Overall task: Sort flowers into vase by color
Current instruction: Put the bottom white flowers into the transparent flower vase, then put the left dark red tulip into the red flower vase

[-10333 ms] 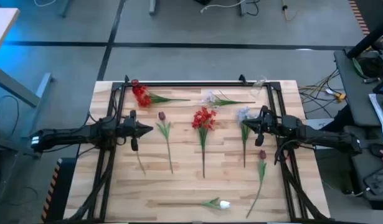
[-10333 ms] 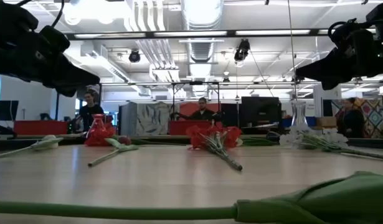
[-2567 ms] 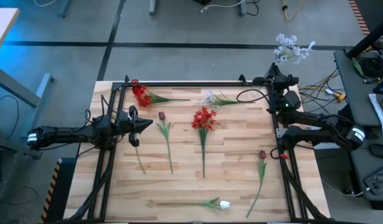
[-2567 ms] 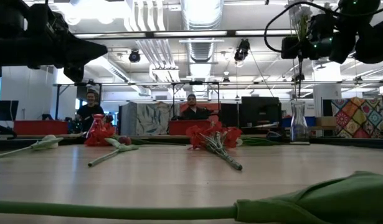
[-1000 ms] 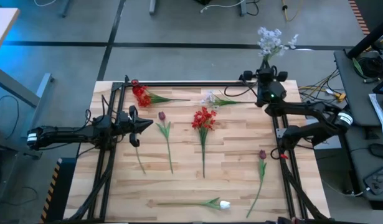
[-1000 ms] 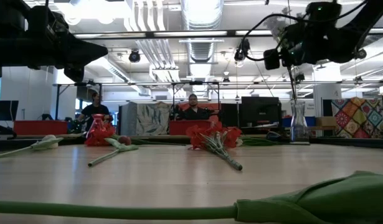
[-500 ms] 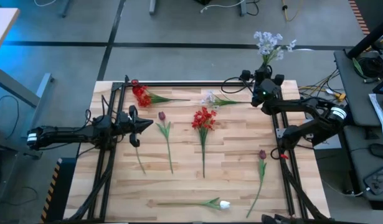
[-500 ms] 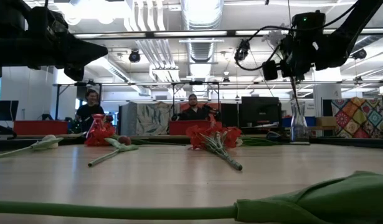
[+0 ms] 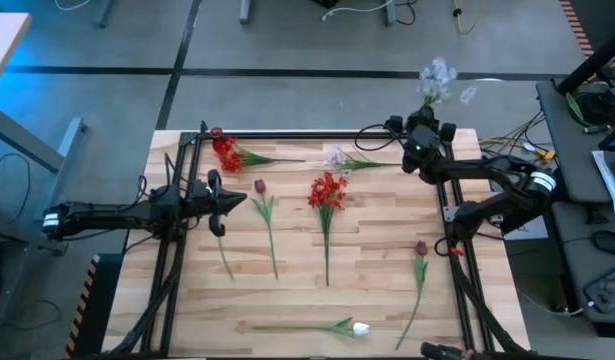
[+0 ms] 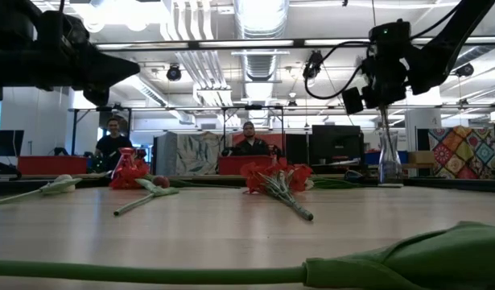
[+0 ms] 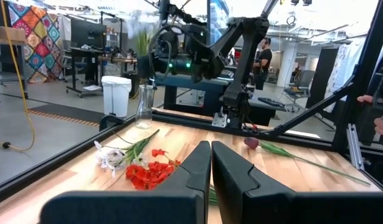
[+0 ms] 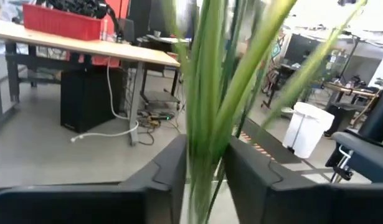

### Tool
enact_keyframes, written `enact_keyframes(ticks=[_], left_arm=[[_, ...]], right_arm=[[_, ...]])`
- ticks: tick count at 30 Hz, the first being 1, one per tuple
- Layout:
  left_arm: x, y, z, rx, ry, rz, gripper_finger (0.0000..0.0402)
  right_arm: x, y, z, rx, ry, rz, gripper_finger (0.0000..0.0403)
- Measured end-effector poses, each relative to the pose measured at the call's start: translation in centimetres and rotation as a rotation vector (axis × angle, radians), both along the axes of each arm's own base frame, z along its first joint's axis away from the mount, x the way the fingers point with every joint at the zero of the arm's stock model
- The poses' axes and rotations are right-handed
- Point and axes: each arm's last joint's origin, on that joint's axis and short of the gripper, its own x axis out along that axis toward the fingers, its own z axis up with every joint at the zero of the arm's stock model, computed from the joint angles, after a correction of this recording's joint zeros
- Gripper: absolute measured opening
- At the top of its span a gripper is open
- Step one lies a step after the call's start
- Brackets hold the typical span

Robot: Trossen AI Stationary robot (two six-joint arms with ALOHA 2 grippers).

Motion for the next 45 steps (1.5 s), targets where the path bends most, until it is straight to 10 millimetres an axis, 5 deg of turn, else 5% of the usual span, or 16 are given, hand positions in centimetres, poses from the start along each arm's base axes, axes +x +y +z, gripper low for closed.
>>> enact_keyframes(ticks=[14,26,37,45], left_arm=[[0.2,0.0,-0.3,-0.026,0.025,-0.001,0.0000],[0.3,0.0,-0.5,-0.007,0.044,-0.007,0.0000],[0.7,0.1,-1.0,-0.009,0.097,-0.007,0.0000],[1.1,0.1,0.3,-0.005,0.121,-0.007,0.0000]], right_arm=[[0.9,1.1,2.6,0.129,0.026,0.053,0.0139],[0.8,2.2,7.9,0.490,-0.039,0.248,0.0139],[0.2,2.9,12.7,0.629,-0.015,0.344,0.0138],[0.4,3.9,15.0,0.714,-0.018,0.593,0.0102]])
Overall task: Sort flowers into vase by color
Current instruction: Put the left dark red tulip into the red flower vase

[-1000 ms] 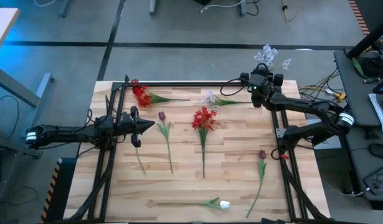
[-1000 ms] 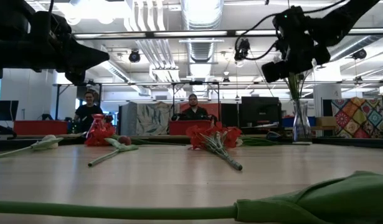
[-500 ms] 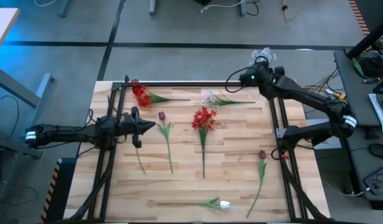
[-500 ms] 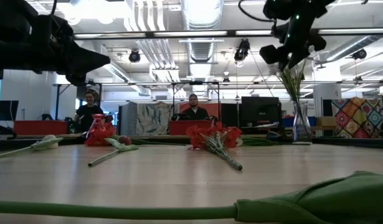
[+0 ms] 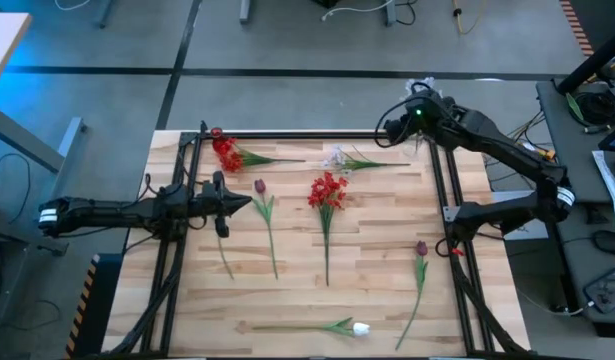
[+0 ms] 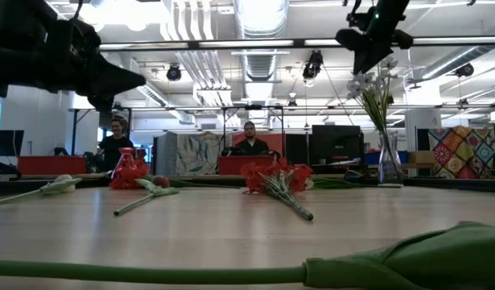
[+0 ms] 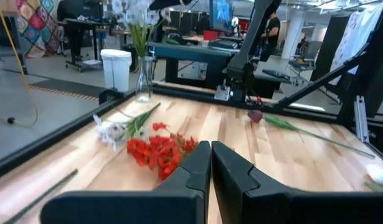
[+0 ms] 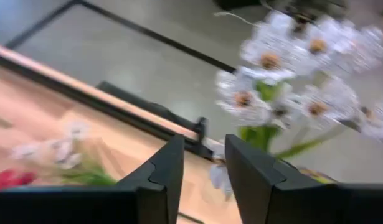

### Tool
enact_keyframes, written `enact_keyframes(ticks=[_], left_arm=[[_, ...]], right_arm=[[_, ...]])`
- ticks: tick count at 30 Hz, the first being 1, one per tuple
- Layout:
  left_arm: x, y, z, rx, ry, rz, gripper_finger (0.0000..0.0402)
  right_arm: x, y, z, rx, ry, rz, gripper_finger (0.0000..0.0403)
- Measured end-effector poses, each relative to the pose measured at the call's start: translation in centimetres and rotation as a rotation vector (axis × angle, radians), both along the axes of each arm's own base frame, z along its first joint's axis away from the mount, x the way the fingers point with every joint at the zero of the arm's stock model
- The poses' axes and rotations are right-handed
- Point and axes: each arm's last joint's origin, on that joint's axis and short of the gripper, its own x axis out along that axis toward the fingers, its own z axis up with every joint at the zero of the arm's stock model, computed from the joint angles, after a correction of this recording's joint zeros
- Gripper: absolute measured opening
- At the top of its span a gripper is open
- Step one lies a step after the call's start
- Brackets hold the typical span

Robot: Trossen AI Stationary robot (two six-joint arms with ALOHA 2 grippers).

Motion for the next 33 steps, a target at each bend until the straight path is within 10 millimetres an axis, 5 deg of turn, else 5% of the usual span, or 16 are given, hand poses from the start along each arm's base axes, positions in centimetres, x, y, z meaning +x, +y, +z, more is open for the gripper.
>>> enact_keyframes(ticks=[9,18,26,33], left_arm=[[0.7,0.1,3.7,0.039,0.150,0.000,0.0000],[1.4,0.2,6.7,0.045,0.284,-0.004,0.0000],[3.1,0.5,5.4,0.031,0.399,-0.004,0.0000],[3.8,1.0,2.4,-0.093,0.433,0.054,0.0000]], right_arm=[[-0.1,2.4,1.6,-0.015,-0.041,0.196,0.0016],[-0.6,6.0,3.7,-0.113,-0.125,0.375,0.0009],[1.3,9.0,3.2,-0.116,-0.156,0.548,0.0009],[3.7,12.1,-0.3,-0.149,-0.165,0.669,0.0009]])
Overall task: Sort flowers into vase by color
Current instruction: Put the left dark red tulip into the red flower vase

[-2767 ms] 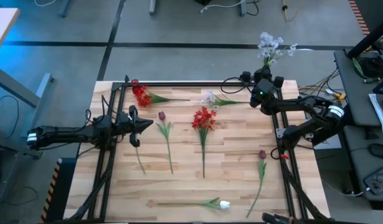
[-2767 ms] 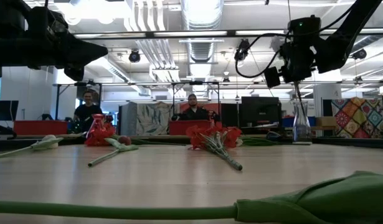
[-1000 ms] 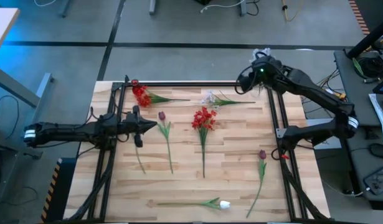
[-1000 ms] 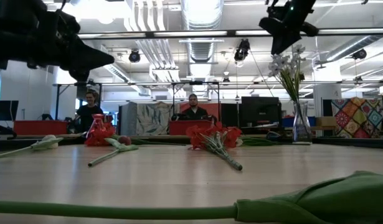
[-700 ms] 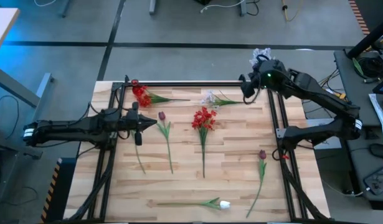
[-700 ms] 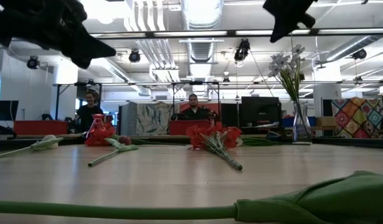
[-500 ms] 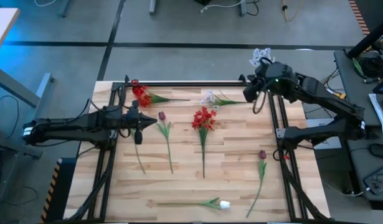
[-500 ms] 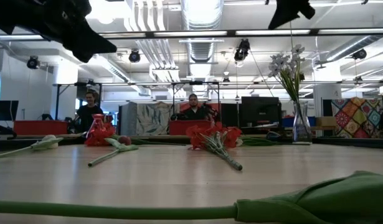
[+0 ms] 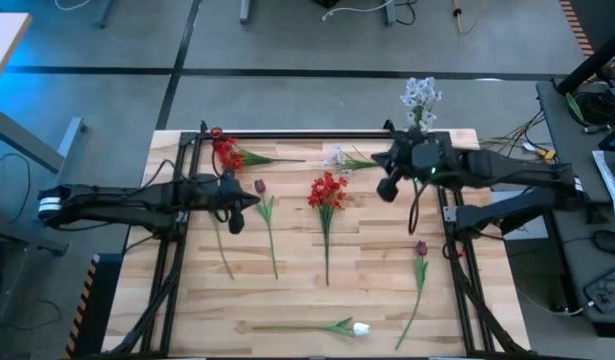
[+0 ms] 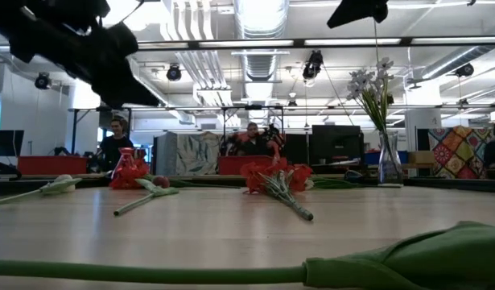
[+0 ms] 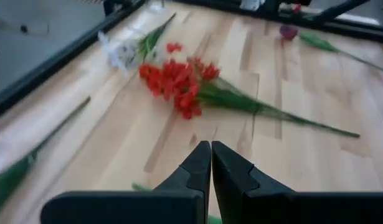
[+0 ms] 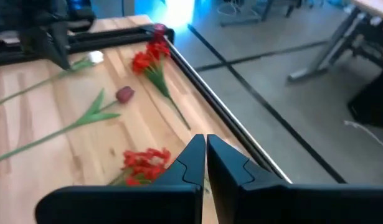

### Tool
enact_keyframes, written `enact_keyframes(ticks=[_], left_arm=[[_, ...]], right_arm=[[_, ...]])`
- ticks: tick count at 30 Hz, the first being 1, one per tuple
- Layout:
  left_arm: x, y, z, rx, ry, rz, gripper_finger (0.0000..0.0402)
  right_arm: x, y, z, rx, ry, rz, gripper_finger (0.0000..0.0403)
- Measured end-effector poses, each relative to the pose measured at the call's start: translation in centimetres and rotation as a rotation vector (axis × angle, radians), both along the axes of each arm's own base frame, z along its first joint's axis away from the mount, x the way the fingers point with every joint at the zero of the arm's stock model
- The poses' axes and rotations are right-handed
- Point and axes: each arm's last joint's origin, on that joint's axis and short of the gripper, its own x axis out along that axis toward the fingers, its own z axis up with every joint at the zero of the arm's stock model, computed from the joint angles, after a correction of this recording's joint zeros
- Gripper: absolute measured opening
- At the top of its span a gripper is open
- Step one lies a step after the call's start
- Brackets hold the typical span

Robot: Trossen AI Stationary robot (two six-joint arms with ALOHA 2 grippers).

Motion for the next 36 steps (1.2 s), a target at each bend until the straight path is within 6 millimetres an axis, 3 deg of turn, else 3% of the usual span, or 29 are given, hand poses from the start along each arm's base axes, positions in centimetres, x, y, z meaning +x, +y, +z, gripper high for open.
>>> enact_keyframes(ticks=[7,11,17,23,31,36], left_arm=[[0.5,0.2,-1.8,-0.136,0.050,0.064,0.0000],[1.1,0.3,-2.6,-0.198,0.094,0.078,0.0000],[1.9,0.4,-4.3,-0.343,0.153,0.174,0.0007],[2.4,0.8,-6.1,-0.510,0.202,0.345,0.0070],[2.1,4.3,-7.4,-0.568,0.190,0.543,0.0169],[2.0,6.1,-7.7,-0.665,0.140,0.544,0.0194]], right_arm=[[2.2,3.1,-6.4,-0.017,-0.091,0.089,0.0009],[2.9,4.5,-8.9,-0.026,-0.117,0.132,0.0009],[3.3,5.8,-10.4,-0.106,-0.096,-0.021,0.0009],[4.0,6.3,-11.4,-0.105,-0.083,-0.050,0.0009],[5.1,6.5,-12.7,-0.107,-0.065,-0.053,0.0009],[5.4,6.6,-13.4,-0.114,-0.039,-0.051,0.0009]])
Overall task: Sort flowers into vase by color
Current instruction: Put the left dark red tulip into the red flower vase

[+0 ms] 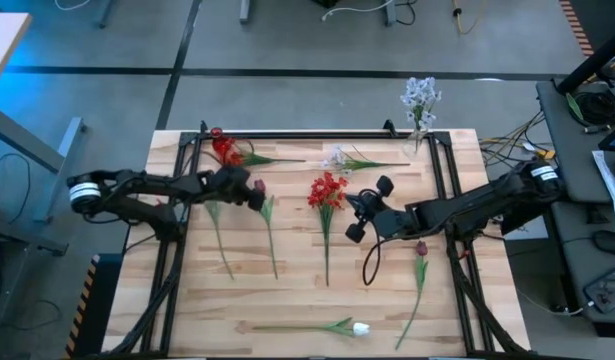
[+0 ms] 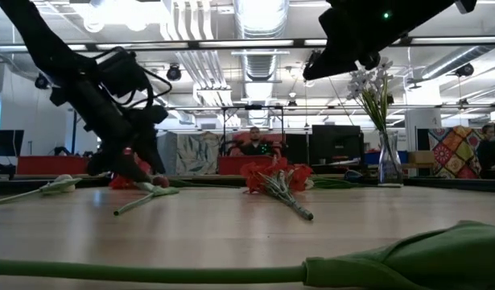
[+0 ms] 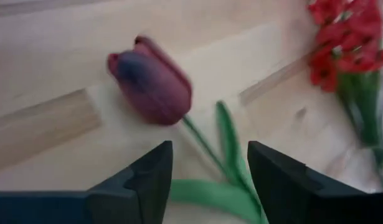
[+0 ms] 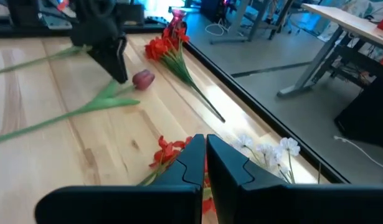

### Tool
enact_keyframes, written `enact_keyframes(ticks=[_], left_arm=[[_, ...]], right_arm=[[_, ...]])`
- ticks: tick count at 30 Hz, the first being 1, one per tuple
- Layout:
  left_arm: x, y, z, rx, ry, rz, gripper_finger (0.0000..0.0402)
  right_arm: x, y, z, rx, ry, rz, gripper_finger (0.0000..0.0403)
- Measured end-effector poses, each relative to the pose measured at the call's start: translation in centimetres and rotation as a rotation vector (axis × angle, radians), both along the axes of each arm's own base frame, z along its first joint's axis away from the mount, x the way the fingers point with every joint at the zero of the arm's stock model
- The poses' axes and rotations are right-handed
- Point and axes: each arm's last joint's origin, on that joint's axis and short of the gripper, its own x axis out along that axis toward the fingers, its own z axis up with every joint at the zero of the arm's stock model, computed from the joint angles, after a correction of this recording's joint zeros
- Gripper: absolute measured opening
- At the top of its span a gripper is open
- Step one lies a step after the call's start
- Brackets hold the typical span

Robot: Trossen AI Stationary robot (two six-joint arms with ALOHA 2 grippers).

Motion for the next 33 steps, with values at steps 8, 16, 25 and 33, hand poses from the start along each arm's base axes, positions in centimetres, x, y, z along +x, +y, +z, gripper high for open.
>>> enact_keyframes(ticks=[8,16,25,33], left_arm=[[0.7,1.6,-1.3,-0.041,0.013,-0.008,0.0181],[3.4,3.1,-1.2,0.008,0.080,-0.119,0.0155],[5.9,4.7,-1.2,0.077,0.231,-0.300,0.0082],[7.2,5.2,1.4,0.201,0.261,-0.442,0.0006]], right_arm=[[0.2,0.0,-0.3,0.009,0.000,-0.005,0.0009],[0.2,0.0,-0.3,0.018,-0.009,-0.010,0.0009],[0.3,0.1,-0.4,0.017,-0.004,-0.010,0.0009],[0.2,0.0,-0.7,0.014,0.004,-0.010,0.0009]])
